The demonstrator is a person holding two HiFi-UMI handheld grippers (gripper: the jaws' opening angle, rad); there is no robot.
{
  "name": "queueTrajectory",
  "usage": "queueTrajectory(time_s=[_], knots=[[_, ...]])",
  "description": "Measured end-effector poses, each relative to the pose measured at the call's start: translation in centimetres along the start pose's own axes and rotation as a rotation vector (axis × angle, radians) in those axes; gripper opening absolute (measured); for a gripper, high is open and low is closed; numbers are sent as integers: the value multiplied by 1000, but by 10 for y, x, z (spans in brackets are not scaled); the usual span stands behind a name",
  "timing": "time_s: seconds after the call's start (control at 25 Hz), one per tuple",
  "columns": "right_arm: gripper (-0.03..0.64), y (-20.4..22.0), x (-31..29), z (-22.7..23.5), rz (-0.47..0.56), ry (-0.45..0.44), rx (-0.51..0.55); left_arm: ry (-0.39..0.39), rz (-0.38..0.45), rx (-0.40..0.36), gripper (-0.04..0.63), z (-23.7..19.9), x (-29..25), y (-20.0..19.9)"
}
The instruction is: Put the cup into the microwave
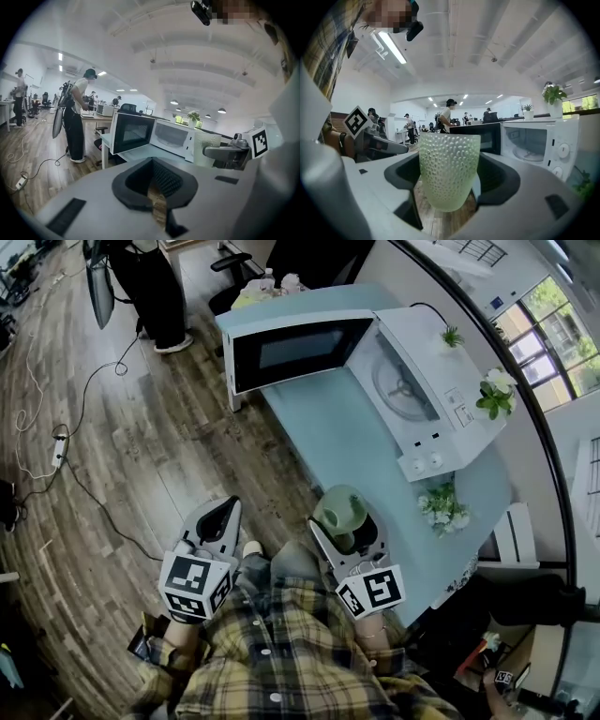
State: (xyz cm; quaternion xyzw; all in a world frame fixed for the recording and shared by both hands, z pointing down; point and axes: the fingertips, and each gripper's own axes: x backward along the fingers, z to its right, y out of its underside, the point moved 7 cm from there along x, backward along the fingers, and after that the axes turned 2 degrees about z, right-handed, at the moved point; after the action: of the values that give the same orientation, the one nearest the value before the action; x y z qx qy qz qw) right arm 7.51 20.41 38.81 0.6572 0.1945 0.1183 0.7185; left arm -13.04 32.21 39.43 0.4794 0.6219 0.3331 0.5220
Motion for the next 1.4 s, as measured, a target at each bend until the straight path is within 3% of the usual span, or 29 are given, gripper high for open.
queueTrajectory(time_s=[0.2,0.76,1.04,1.4], knots=[[367,1,-13,9,-30,41,-21,9,-21,23,-9,-15,-11,0],[367,-1,-107,62,-22,10,-55,-64,-13,16,-9,-68,-69,-35],[367,-17,-131,112,-15,76,-58,16,-28,-13,-9,-68,-141,-71],[367,-24,-130,181,1,228,-82,156,-53,-87,-9,-45,-233,-106]])
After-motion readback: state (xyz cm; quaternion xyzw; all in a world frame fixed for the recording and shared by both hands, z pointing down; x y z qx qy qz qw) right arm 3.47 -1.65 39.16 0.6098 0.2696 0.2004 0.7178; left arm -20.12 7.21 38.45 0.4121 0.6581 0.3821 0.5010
